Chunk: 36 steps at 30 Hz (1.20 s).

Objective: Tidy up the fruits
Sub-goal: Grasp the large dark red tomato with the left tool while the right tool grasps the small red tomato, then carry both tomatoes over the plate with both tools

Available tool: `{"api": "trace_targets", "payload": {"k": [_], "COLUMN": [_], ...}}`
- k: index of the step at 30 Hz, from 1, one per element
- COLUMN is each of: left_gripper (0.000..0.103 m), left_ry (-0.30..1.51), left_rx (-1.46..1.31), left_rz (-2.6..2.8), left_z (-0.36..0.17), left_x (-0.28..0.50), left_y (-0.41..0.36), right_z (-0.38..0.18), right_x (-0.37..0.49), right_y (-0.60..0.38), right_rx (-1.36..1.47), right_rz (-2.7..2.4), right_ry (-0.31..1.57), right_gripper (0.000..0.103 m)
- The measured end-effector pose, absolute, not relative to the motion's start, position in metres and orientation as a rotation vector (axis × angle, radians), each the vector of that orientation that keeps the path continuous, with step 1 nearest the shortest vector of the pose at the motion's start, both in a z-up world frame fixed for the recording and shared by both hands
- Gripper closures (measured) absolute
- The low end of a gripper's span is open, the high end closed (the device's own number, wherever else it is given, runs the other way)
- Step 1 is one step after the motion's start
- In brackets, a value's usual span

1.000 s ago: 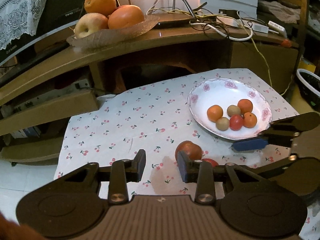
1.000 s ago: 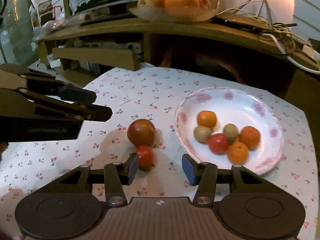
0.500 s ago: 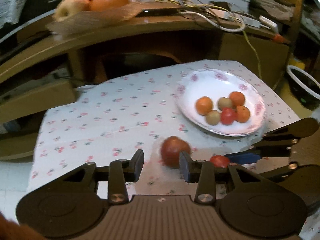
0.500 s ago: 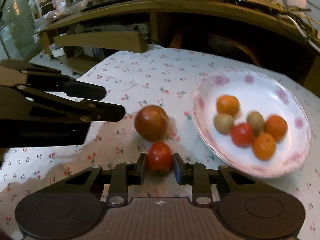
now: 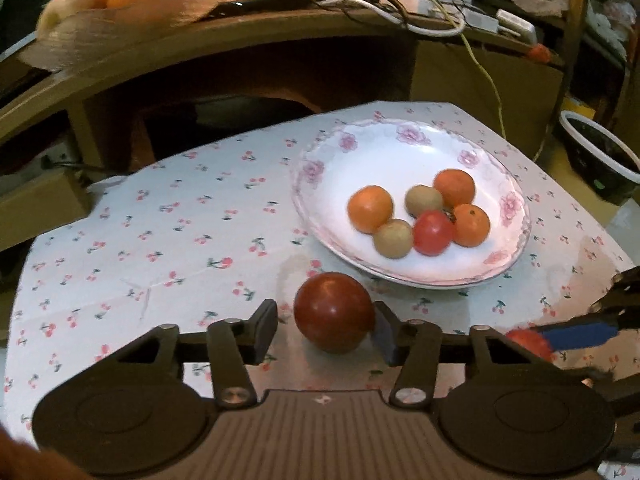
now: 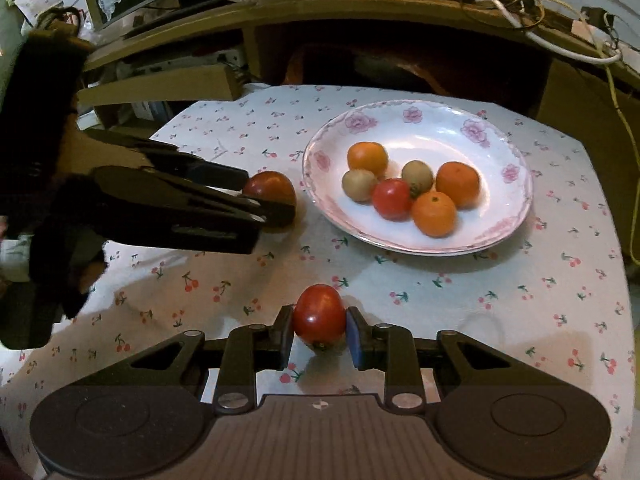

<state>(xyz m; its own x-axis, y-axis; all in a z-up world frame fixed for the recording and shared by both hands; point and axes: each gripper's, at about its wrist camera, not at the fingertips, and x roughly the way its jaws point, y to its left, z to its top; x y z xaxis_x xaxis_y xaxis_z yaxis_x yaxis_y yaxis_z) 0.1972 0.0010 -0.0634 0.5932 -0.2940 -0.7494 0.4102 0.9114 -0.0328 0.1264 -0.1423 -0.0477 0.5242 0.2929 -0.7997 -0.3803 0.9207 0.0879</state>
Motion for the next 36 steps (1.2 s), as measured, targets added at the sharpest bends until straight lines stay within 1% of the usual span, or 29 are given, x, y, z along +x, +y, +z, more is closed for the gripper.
{"api": "trace_targets", "payload": {"k": [2,6,13,19,23,27,36], "left_gripper": [0.057,0.058,0.059,0.059,0.059,0.058,0.057], "left_ry": [0.857,0.863,0.883,0.899,0.921,0.945,0.904], "left_rx": [0.168,0.169,0.212,0.273,0.301,0.335,0.359], "left_rz": [-0.424,-0.411,-0.421,-0.506,-0.562,-0.563,-0.559], "left_z": [-0.067,-0.065,-0.052,-0.039,-0.04,-0.051,-0.052], "left_x": [0.196,0.193,0.16,0.11,0.09,0.089,0.093], "left_y": [-0.005,-0.005,-0.01,-0.032,-0.046,-0.054,-0.057], "right_z": [-0.044,-0.03,-0.022,-0.029,-0.04,-0.05,-0.054], "right_x": [0.123,0.107,0.074,0.061,0.051,0.045,0.05], "right_y": [-0.15,-0.172,-0.201,-0.193,-0.186,-0.179,-0.182], "right_rx": [-0.094,-0.056,-0.002,-0.029,-0.054,-0.092,-0.087], "right_rz": [0.384,0.305,0.2,0.206,0.217,0.219,0.235], "right_ry": [0.929,0.909,0.901,0.921,0.951,0.974,0.951], "right_gripper": [0.075,0.075,0.075,0.075,0.075,0.075,0.074]}}
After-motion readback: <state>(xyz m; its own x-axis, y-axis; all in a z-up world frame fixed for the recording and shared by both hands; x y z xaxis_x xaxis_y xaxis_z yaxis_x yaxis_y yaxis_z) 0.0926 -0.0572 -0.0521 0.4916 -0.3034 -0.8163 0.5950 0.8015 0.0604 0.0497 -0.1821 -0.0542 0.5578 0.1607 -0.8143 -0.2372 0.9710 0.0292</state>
